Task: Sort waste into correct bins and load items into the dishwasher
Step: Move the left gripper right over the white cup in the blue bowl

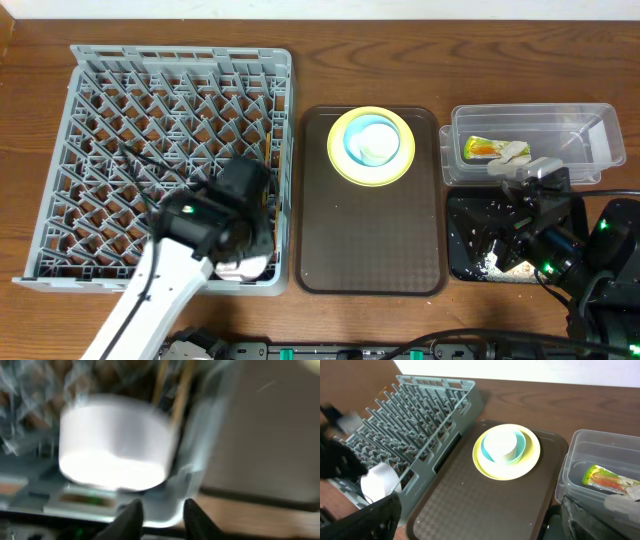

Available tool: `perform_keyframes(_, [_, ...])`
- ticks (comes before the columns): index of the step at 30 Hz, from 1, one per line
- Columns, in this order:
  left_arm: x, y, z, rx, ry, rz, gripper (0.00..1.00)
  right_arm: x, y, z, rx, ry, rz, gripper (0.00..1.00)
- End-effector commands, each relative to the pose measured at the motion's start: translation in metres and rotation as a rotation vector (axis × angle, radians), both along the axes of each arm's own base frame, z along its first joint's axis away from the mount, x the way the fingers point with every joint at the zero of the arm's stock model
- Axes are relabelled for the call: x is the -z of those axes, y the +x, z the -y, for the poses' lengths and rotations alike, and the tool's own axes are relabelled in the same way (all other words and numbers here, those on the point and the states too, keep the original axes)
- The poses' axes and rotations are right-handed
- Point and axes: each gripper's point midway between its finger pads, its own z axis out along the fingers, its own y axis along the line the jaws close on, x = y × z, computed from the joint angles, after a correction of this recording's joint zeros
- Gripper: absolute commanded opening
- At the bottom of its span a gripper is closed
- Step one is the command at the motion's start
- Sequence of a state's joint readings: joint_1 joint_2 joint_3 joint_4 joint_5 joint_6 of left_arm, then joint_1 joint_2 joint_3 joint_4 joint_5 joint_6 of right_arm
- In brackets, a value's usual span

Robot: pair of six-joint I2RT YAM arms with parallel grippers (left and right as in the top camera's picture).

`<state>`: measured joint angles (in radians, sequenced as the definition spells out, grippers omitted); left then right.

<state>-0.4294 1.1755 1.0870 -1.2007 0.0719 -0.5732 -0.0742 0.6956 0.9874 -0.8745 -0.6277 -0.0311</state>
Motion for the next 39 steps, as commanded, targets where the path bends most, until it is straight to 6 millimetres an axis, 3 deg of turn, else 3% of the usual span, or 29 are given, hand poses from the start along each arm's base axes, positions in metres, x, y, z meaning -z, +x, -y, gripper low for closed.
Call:
perform_keyframes(1, [-0.056,0.026,0.016,0.059,-0.074,0.157,0.37,-0.005,-0.002,-0.002,-0.013,-0.011,0.019,0.99])
perform_keyframes(6, [-0.127,0.059,0.053,0.190,-0.197,0.264,0.44,-0.005,-0.002,-0.002,-0.012,-0.010,0.018,0.99])
perform_keyframes(9, [-0.143,0.077,0.066,0.238,-0.177,0.209,0.49,-0.005,-0.002,-0.002,-0.013,-0.011,0.019,0.99])
perform_keyframes(12, [-0.141,0.096,0.089,0.304,-0.157,0.141,0.51,-0.005,-0.002,-0.002,-0.012,-0.011,0.019,0.99])
perform_keyframes(15, [-0.121,0.120,0.123,0.351,-0.153,0.115,0.51,-0.005,-0.002,-0.002,-0.013,-0.010,0.018,0.99])
perform_keyframes(21, [-0.058,0.156,0.200,0.471,-0.160,0.117,0.49,-0.005,-0.002,-0.002,-0.013,-0.011,0.019,0.99])
perform_keyframes(24, [-0.032,0.167,0.225,0.529,-0.158,0.131,0.45,-0.005,-0.002,-0.002,-0.012,-0.011,0.019,0.99])
perform_keyframes(30, [0.007,0.177,0.244,0.546,-0.143,0.106,0.41,-0.005,-0.002,-0.002,-0.013,-0.010,0.019,0.99])
perform_keyframes(36, [0.028,0.182,0.255,0.563,-0.136,0.100,0.41,-0.004,-0.002,-0.002,-0.012,-0.011,0.016,0.99])
perform_keyframes(39, [0.038,0.191,0.249,0.549,-0.071,0.126,0.41,-0.004,-0.002,-0.002,-0.013,-0.010,0.015,0.99])
